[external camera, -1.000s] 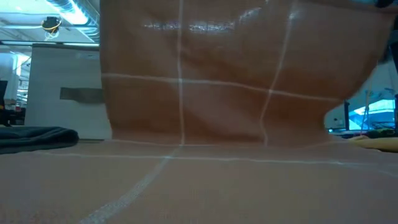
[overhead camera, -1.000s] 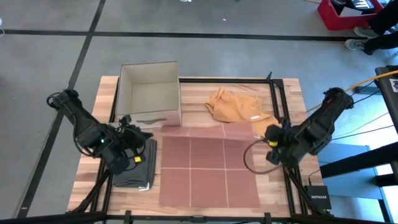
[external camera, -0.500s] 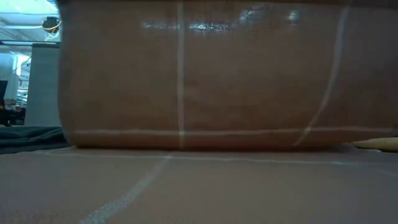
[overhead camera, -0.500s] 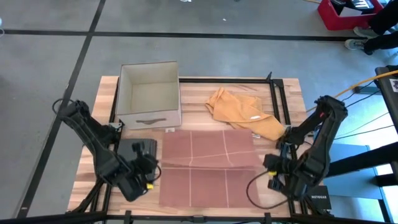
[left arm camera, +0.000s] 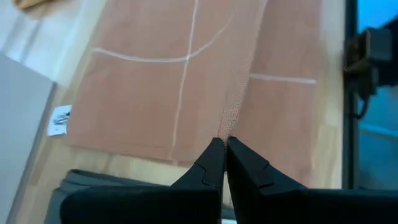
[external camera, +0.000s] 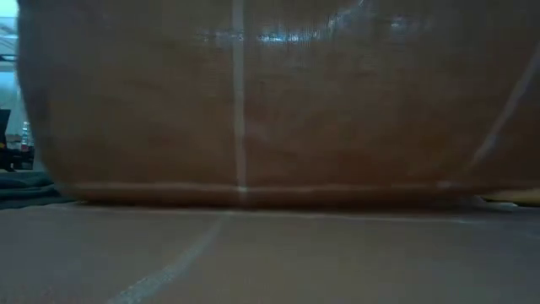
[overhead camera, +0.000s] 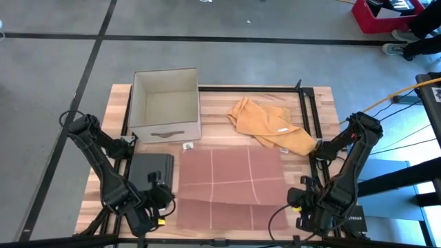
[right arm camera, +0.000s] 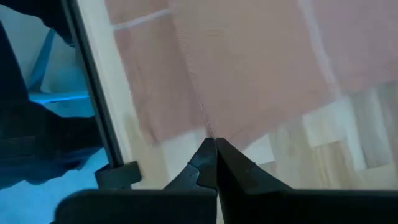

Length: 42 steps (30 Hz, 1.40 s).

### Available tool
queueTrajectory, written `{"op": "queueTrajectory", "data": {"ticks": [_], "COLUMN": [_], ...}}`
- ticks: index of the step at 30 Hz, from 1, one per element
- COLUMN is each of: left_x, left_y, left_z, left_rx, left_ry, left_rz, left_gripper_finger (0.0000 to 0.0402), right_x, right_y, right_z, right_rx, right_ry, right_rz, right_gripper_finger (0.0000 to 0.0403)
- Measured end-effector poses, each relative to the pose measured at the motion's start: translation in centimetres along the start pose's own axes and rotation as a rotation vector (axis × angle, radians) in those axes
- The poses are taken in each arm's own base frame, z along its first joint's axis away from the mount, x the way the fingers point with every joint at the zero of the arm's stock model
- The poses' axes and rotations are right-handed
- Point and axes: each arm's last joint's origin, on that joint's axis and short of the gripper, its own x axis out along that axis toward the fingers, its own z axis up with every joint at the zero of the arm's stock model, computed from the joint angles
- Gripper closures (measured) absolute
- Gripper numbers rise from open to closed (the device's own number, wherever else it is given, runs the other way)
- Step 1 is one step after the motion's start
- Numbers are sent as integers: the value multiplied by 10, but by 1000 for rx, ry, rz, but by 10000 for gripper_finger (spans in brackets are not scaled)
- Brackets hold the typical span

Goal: Fold towel
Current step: Fold the light orange towel

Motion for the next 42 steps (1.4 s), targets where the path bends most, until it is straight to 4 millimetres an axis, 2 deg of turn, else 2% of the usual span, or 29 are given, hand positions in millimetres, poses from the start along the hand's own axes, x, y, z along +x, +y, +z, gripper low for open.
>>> {"op": "queueTrajectory", "data": {"ticks": [8,19,24,28,35,38,42], "left_x": [-3,22,34,41,39,32,28], "left_y": [-2,-24,-35,-39,-40,-41,-40], "left_z": [-2,-13,-21,-27,-27,-18,-8], "left_rx": [-21,-19,-33,-27,-60,-98,-85], "left_ry": [30,104,150,194,311,293,261], "left_rz": [-36,-54,-62,-57,-132,-183,-230], "left_gripper_finger": [400,400,400,384,296,273,260], "right_x": [1,37,45,45,44,42,43], "right_y": [2,5,4,6,10,8,7], "right_z": [0,-9,-11,-11,-14,-12,-8], "right_rx": [-1,8,74,94,111,114,106], "right_ry": [-7,38,53,78,200,247,222], "right_rz": [16,130,150,171,231,222,220], "right_gripper_finger": [402,402,398,355,241,212,195]}}
